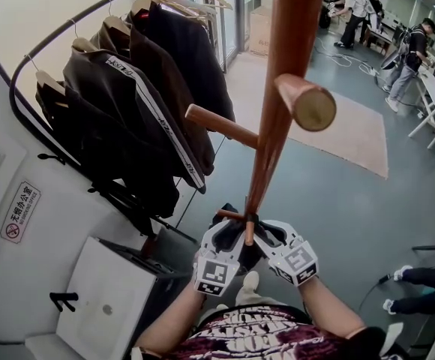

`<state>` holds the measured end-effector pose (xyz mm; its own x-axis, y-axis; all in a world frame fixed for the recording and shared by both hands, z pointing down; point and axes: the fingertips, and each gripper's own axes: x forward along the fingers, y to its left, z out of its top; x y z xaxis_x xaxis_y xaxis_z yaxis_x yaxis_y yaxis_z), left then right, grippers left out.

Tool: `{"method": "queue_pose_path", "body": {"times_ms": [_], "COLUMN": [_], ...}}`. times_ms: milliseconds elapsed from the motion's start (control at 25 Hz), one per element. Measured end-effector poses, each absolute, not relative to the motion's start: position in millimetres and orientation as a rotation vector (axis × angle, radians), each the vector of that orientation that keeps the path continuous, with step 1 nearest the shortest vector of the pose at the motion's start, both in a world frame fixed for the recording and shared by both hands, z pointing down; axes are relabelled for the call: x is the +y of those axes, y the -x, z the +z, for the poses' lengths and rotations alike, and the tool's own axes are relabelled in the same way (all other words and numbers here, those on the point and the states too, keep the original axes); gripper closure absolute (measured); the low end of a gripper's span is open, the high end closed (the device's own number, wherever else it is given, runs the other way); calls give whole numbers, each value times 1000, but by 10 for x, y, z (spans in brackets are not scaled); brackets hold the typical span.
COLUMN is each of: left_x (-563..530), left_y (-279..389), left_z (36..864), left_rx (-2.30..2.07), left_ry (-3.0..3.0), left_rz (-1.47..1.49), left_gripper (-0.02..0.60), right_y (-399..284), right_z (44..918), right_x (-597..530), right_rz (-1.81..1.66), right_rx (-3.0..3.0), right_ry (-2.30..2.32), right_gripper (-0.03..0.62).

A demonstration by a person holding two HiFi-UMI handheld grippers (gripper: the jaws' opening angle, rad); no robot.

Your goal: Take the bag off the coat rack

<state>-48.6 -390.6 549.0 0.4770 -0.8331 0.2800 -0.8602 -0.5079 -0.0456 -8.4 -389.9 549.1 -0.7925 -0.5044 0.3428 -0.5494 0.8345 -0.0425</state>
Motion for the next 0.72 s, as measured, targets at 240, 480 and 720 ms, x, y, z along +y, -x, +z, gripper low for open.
{"method": "queue_pose_path", "body": {"times_ms": [240, 480, 720], "left_x": [-3966, -3952, -3891], "left_y": [425, 464, 535], "left_z": [5489, 5490, 5435], "left_rx": [-1479, -1492, -1494], "left_ry": [-2621, -2586, -2566], "left_rz": [415, 418, 379], "left_gripper": [553, 571, 574], "right_y": [124, 71, -17], "right_z": [5477, 5474, 5418], "right_x": [-3898, -3924, -3918], "right_rz": [182, 275, 354], "right_rx": [-2686, -2688, -2700], "right_ry": [-794, -830, -871], "right_gripper": [539, 553, 559]}}
